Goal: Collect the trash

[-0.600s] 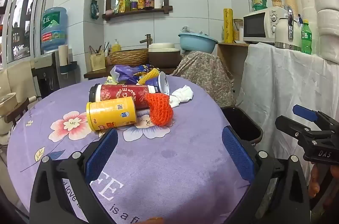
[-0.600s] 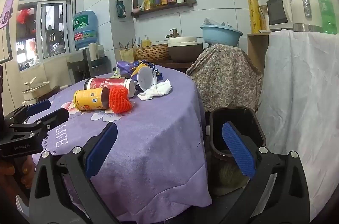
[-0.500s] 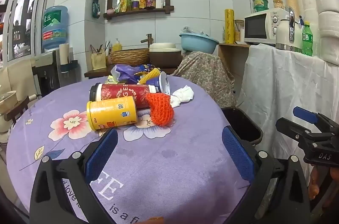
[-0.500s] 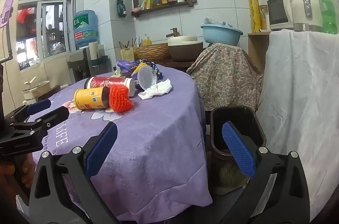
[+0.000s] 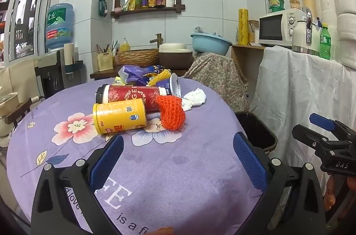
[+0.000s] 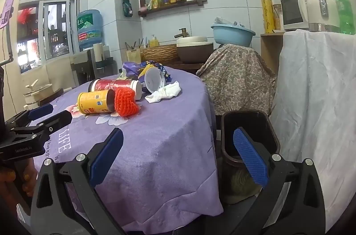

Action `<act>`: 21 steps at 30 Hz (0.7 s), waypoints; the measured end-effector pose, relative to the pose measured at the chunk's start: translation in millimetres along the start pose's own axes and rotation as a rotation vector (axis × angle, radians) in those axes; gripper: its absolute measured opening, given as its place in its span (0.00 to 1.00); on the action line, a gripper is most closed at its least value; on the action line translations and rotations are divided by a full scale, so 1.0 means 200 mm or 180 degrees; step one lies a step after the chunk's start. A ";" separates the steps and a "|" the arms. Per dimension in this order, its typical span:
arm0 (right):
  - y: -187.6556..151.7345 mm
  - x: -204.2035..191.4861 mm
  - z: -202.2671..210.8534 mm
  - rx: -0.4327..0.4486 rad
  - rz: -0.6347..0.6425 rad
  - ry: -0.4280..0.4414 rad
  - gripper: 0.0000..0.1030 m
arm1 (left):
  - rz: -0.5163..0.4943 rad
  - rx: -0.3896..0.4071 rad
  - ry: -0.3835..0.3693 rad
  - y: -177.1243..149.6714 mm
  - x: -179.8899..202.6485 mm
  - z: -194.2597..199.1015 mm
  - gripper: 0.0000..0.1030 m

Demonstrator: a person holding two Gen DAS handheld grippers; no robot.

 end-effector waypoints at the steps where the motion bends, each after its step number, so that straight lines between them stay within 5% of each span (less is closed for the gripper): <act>1: 0.01 0.00 -0.04 -0.0037 -0.0006 -0.0004 0.95 | 0.0001 0.0001 -0.0001 0.00 0.00 0.00 0.95; 21: 0.00 0.00 -0.05 -0.0037 -0.0004 0.0008 0.95 | 0.0036 -0.0020 -0.0011 -0.01 -0.03 0.01 0.95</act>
Point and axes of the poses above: each gripper's, at about its wrist camera, not at the fingertips, and z roughly against the way its jaws point, x to its right, y to its top, the point moved 8 cm from there along -z, roughly the way its jaws point, and after that the axes turned 4 degrees about -x, right-handed, at the moved point
